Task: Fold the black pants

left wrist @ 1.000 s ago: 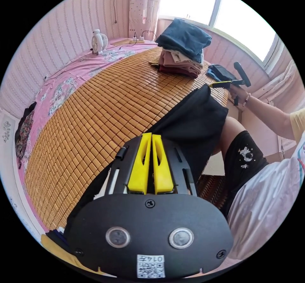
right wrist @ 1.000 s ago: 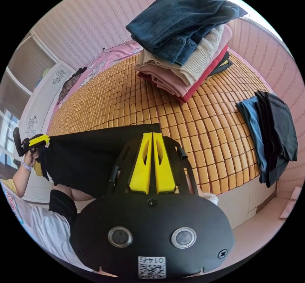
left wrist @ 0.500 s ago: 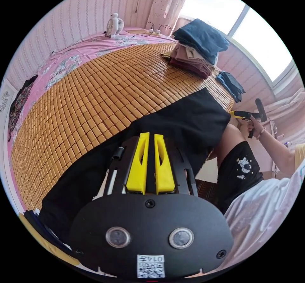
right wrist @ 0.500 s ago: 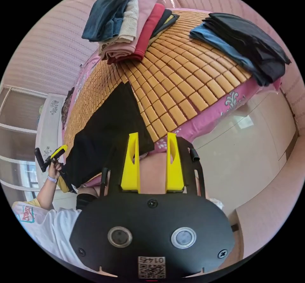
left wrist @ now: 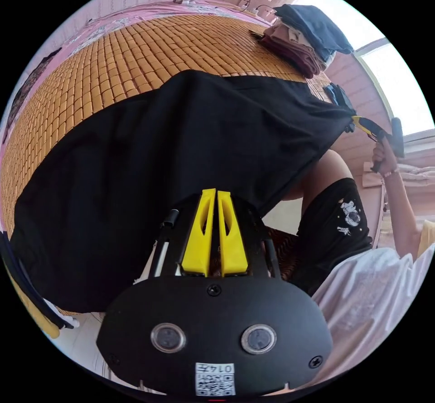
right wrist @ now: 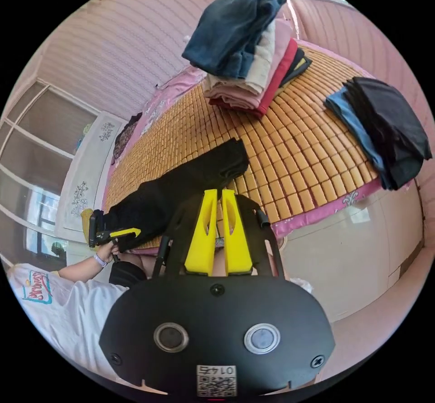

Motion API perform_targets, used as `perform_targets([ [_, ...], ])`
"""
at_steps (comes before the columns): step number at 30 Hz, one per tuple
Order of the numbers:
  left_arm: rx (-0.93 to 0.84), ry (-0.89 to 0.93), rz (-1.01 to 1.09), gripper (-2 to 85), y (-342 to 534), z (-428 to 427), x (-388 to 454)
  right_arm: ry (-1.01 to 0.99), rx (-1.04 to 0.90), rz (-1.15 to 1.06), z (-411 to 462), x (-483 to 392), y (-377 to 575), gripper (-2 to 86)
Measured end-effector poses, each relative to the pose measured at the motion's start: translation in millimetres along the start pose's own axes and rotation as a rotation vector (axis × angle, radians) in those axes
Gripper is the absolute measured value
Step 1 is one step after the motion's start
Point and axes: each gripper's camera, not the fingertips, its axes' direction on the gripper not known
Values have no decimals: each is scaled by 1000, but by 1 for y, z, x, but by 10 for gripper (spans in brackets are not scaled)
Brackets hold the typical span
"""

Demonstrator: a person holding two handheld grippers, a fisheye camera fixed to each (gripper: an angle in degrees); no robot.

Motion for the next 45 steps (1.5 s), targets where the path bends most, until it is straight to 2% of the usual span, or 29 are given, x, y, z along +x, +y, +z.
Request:
perform_targets([
  [4, 116, 127, 82, 5, 11, -25, 10, 152, 92, 31, -17, 1, -5, 21],
  [7, 183, 162, 94, 24, 30, -45, 6, 311, 11, 168, 5, 30, 5, 35],
  [10, 237, 129, 18, 39, 56, -72, -22, 408, -80, 218, 28, 31, 16, 49],
  [13, 330, 40, -117, 41, 92, -111, -73, 468, -63, 106, 49, -8, 19, 52],
  [18, 398, -189, -446, 62, 146, -174, -191, 388, -100, -241, 122, -110, -1, 53],
  [21, 405, -223, -591, 79, 159, -192, -244, 291, -186, -462, 189, -185, -16, 59],
  [25, 384, -228, -638, 99, 155, -195, -272, 177, -285, -681, 275, -283, -31, 74],
  [29, 234, -298, -620, 97, 141, -172, -282, 190, -437, -836, 359, -345, -28, 80],
  [31, 169, -351, -623, 85, 139, -163, -283, 253, -541, -870, 395, -355, -20, 68],
  [35, 149, -411, -579, 47, 145, -164, -281, 311, -482, -957, 405, -380, -13, 4],
  [39, 288, -503, -570, -5, 168, -194, -275, 269, -447, -1023, 402, -395, -16, -5],
  [43, 306, -444, -627, -8, 187, -204, -291, 238, -419, -960, 420, -407, -33, 4],
  [45, 323, -358, -695, -5, 197, -206, -300, 265, -411, -941, 435, -409, -35, 27],
])
